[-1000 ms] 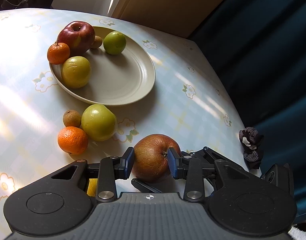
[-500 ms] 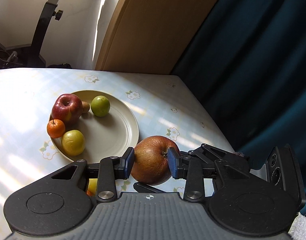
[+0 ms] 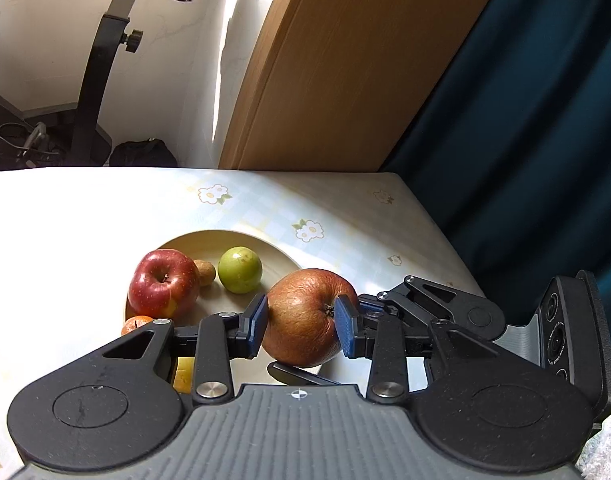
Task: Organize fruits
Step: 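Lift the large red apple with both tools and carry it onto the plate, then open both tools and release the large apple beside the other fruit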
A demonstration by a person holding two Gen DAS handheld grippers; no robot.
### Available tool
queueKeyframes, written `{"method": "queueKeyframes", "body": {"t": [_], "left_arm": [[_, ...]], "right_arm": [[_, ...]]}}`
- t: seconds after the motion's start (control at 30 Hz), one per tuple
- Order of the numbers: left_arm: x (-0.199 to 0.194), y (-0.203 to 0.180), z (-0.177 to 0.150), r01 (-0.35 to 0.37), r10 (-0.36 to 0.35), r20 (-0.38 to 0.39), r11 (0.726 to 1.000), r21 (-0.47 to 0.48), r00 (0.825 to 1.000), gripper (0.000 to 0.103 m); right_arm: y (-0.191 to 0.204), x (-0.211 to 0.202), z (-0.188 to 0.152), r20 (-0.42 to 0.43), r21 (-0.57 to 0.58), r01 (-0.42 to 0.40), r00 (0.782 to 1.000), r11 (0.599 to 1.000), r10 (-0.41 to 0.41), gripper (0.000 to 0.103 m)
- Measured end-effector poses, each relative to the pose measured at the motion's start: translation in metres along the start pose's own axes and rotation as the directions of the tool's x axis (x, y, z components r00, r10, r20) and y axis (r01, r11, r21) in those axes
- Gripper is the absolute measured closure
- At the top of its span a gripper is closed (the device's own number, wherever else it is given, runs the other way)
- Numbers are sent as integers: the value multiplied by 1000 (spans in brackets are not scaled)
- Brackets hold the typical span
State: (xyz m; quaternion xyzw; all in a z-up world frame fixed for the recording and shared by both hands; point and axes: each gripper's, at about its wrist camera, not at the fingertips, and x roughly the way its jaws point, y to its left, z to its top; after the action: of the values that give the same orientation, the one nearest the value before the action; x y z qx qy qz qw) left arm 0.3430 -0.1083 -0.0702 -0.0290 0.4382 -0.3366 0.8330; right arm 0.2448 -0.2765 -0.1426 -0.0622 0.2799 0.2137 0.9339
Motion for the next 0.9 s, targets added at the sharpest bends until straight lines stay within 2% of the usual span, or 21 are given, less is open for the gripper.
{"method": "queueKeyframes", "body": {"t": [0.27, 0.6, 0.9], "left_arm": [[45, 26, 1, -50, 45, -102, 997, -51, 994, 65], [69, 37, 0, -101, 92, -158, 993, -52, 983, 65], [44, 36, 7, -99, 95, -73, 994, -53, 993, 66]], "right_arm": [[-16, 51, -15, -82, 51, -35, 996, 998, 39, 45], [-21, 78, -17, -91, 24, -12, 996, 1000, 14, 45], [-14, 92, -11, -89, -26, 3, 996, 1000, -5, 45]]}}
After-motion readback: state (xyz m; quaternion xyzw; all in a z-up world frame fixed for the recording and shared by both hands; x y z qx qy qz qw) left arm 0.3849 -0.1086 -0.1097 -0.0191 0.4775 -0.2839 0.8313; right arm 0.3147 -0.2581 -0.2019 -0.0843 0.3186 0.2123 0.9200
